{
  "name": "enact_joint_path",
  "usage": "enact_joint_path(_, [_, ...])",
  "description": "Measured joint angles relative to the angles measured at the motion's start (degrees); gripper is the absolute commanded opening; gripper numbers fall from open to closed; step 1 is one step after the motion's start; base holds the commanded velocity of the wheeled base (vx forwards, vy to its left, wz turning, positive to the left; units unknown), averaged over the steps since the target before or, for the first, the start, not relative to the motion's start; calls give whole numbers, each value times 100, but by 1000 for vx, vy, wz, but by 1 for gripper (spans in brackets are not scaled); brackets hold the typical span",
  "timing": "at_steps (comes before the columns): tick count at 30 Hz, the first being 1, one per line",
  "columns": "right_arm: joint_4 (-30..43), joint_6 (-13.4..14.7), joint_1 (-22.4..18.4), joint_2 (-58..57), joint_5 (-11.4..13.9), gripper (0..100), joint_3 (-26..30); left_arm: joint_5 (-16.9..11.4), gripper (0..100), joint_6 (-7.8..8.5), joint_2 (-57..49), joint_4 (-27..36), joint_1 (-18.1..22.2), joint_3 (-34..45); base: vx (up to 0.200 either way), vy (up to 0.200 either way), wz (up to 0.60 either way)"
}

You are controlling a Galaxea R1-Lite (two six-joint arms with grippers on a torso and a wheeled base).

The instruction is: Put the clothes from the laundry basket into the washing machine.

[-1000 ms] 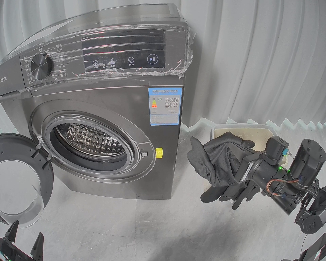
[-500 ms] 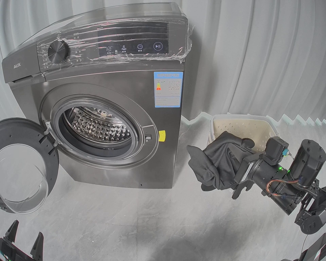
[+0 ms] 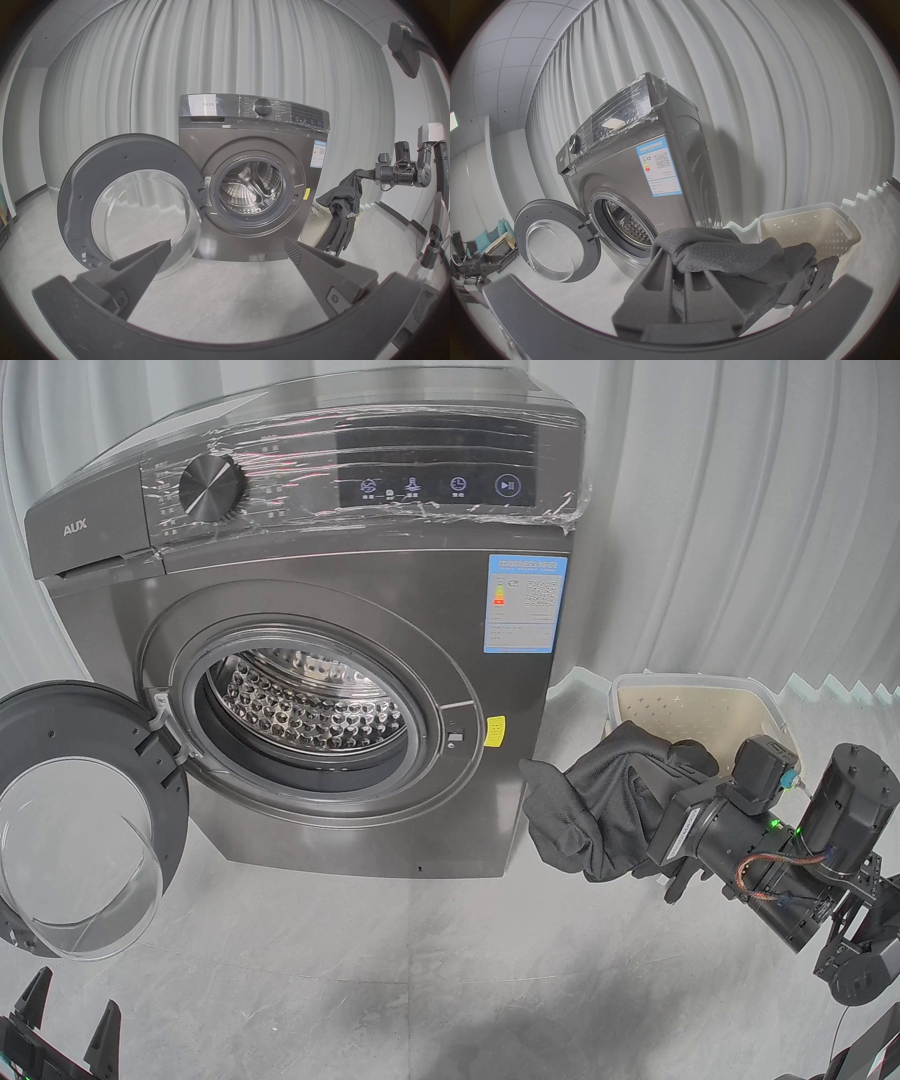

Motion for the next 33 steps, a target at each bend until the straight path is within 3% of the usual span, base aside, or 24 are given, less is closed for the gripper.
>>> enact_joint_path(13, [-211,-41,13,-2,68,0,34,0,100,0,0,7,2,0,0,200,0])
enact_joint_path(21, [-613,-60,301,-2,207,0,67,0,100,0,0,5,0,0,0,0,0])
enact_joint_path(33, [-618,-52,284,15,208,0,41,0,100,0,0,5,5,0,0,0,0])
